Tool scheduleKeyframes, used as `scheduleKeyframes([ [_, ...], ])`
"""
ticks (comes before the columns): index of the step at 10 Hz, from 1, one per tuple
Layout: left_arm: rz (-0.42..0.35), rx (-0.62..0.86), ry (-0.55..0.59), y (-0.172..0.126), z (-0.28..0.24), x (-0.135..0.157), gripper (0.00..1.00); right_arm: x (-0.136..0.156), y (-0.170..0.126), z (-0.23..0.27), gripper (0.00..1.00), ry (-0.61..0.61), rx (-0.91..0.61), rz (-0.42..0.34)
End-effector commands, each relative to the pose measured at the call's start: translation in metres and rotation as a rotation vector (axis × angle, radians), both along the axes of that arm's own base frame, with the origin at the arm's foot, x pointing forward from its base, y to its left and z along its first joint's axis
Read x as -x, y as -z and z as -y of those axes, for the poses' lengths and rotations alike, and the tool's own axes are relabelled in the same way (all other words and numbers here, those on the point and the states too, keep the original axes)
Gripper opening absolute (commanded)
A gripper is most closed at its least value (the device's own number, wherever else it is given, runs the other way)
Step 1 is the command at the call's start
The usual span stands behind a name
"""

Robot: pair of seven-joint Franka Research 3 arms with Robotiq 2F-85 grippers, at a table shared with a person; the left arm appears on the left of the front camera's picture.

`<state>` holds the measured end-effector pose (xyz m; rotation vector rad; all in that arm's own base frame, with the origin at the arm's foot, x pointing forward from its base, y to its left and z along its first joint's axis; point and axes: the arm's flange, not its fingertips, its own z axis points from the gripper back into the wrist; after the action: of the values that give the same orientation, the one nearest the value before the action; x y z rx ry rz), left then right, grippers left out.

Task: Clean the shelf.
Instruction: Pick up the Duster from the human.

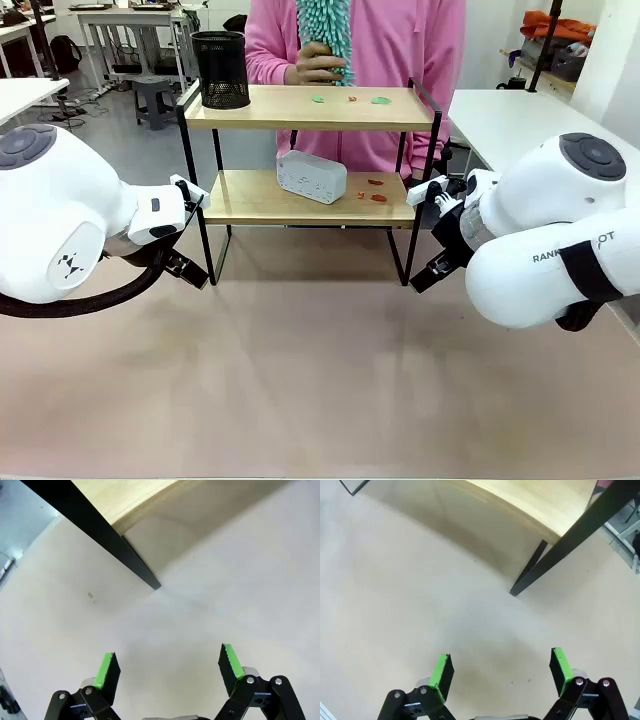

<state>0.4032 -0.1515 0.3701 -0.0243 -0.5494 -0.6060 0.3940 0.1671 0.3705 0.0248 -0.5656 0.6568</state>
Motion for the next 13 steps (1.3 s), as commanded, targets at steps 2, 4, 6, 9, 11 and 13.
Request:
scheduleKeyframes([
  [2, 0.0, 0.0, 0.0, 0.0, 0.0, 0.0, 1.0, 0.0, 0.0, 0.0, 1.0, 0.0, 0.0, 0.0],
  [4, 0.0, 0.0, 0.0, 0.0, 0.0, 0.0, 1.0, 0.0, 0.0, 0.0, 1.0, 0.0, 0.0, 0.0],
  [6, 0.0, 0.0, 0.0, 0.0, 0.0, 0.0, 1.0, 0.0, 0.0, 0.0, 1.0, 0.0, 0.0, 0.0],
  [9, 0.0, 0.0, 0.0, 0.0, 0.0, 0.0, 1.0, 0.0, 0.0, 0.0, 1.0, 0.0, 0.0, 0.0],
  [11, 0.0, 0.0, 0.0, 0.0, 0.0, 0.0, 1.0, 0.0, 0.0, 0.0, 1.0, 0.0, 0.001, 0.0],
  [13, -0.083, 0.031, 0.242, -0.069, -0.037, 0.068, 1.0, 0.048, -0.084, 0.049, 1.0, 0.133, -0.052, -0.14],
])
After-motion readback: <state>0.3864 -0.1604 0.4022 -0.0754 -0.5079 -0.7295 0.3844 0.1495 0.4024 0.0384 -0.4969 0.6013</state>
